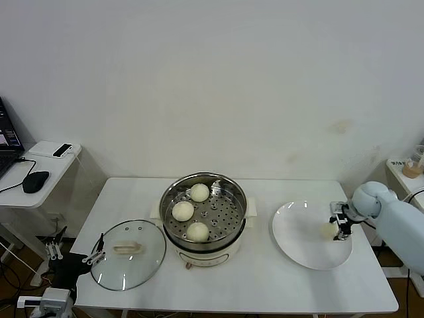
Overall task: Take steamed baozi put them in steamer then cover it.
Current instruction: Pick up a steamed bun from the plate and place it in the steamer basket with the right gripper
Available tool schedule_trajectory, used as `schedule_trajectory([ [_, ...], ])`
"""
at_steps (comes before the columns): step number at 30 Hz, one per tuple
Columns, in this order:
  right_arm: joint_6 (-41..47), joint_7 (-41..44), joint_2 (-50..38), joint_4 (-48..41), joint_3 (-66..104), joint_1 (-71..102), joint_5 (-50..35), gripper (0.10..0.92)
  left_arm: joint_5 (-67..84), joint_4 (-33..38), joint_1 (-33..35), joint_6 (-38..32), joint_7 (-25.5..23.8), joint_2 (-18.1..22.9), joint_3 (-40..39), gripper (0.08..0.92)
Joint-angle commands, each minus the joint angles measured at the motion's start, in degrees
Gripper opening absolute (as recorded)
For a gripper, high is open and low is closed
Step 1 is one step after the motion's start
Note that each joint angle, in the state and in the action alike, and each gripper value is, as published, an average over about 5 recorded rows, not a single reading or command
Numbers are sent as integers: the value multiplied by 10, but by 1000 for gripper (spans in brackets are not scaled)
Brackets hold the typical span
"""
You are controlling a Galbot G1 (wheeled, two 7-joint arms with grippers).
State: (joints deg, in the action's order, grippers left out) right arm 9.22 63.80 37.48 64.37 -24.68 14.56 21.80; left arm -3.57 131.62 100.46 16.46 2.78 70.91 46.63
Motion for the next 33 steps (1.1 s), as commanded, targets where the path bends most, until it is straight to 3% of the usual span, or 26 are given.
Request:
schedule_trajectory([
  [1, 31, 12, -51, 79, -87, -108, -77, 612, 0, 1, 0, 0, 0, 0, -1, 823],
  [9, 93, 13, -68, 183, -224, -285, -193, 619, 1, 3, -1, -1, 0, -3, -5, 823],
  [18, 161, -19, 24, 248, -378, -479, -327, 627, 2, 2, -4, 0, 0, -9, -9, 823],
  [27, 237, -86, 135, 271, -425, -501, -449, 628, 4, -3, -12, 1, 0, -9, -10, 823],
  [33, 266, -120, 188, 247, -423, -467, -478, 633, 3, -2, -14, 2, 0, -3, -9, 823],
])
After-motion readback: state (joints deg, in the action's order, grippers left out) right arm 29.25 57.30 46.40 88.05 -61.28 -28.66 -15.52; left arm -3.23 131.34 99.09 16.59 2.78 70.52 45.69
